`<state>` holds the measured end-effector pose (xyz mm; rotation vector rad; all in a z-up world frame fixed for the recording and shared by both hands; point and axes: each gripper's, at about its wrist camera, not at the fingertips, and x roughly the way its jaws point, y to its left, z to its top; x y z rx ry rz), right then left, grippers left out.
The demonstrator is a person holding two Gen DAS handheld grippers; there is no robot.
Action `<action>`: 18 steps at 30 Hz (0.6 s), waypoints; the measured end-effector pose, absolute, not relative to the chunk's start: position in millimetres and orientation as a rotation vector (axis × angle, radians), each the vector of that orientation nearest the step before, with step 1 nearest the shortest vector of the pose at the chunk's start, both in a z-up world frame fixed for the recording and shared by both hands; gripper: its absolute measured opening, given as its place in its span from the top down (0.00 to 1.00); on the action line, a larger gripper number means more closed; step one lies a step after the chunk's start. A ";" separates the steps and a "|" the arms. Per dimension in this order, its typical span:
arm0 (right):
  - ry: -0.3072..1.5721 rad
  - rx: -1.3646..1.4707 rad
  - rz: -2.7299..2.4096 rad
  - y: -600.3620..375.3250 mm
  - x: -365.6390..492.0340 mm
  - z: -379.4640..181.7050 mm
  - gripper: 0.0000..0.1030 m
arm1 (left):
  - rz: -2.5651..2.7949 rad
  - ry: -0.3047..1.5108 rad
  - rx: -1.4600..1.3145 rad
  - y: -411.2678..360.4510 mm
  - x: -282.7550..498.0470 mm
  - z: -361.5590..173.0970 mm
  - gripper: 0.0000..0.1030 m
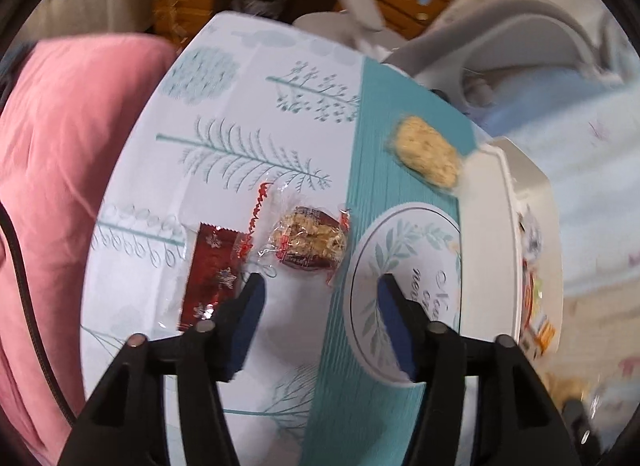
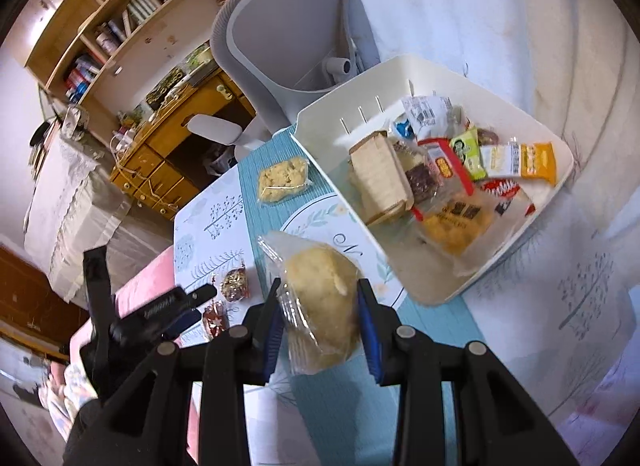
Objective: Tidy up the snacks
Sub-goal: 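Grasp the clear nut packet with the left tool while the right tool holds the puffed-snack bag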
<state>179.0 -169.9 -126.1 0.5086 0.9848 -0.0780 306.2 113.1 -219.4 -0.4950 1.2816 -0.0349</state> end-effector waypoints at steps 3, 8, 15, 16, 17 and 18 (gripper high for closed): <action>0.988 0.476 -0.046 -179.4 181.4 -124.1 0.67 | 0.030 1.310 -0.559 111.5 317.3 -229.6 0.40; 1.012 0.442 0.038 -196.8 190.1 -122.2 0.67 | 0.140 1.334 -0.627 106.1 332.0 -241.8 0.38; 0.994 0.365 0.147 -216.9 196.9 -114.0 0.67 | 0.267 1.364 -0.683 103.7 347.8 -261.2 0.37; 0.993 0.357 0.154 -220.2 197.9 -113.5 0.67 | 0.285 1.376 -0.683 104.1 350.5 -264.7 0.37; 0.991 0.350 0.161 -224.8 198.8 -112.9 0.67 | 0.312 1.387 -0.678 104.3 352.9 -267.9 0.36; 0.991 0.347 0.166 -228.7 199.6 -112.3 0.67 | 0.331 1.386 -0.670 104.4 354.4 -268.3 0.36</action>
